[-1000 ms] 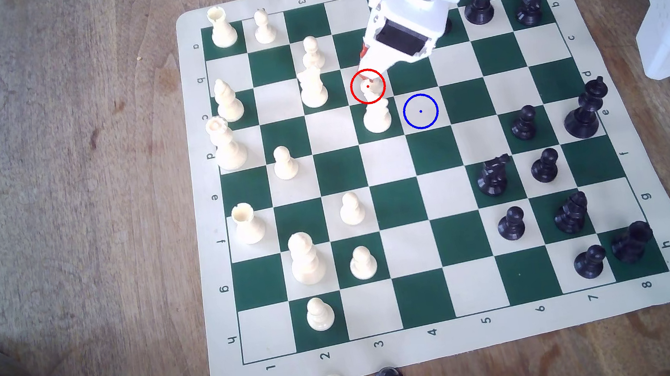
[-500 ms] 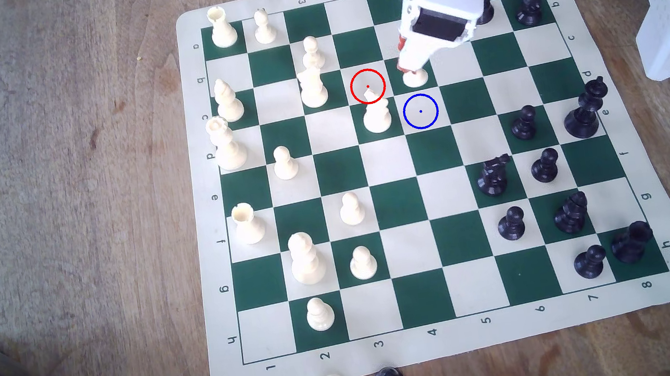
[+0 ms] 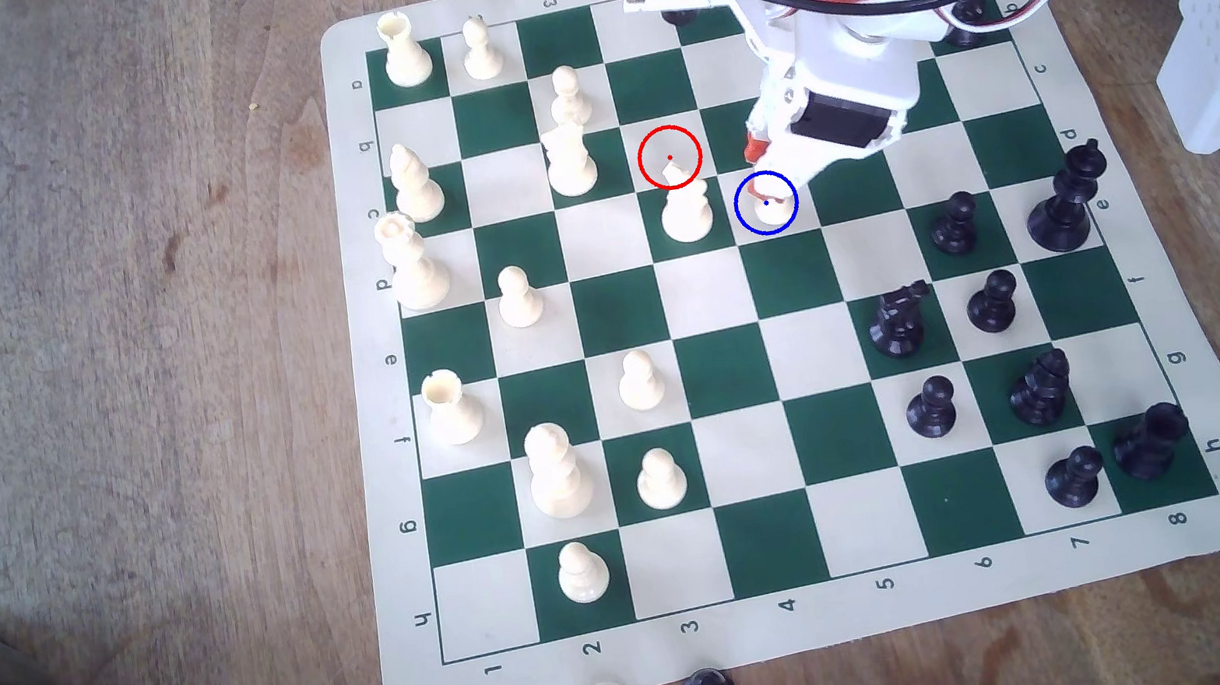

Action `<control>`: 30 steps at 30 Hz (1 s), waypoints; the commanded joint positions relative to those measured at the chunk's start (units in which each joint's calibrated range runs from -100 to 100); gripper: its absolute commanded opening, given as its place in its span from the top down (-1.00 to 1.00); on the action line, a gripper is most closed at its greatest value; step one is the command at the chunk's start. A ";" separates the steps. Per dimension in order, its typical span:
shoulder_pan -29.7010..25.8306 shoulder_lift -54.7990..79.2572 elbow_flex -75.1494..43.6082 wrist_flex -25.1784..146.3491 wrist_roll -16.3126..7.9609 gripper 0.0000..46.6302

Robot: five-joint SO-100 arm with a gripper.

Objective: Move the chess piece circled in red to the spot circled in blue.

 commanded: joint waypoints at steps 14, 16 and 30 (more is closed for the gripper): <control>1.56 1.06 -1.72 -2.26 0.78 0.89; 1.56 1.06 -1.45 -2.26 0.68 0.75; 1.40 -3.69 0.54 4.54 0.39 0.06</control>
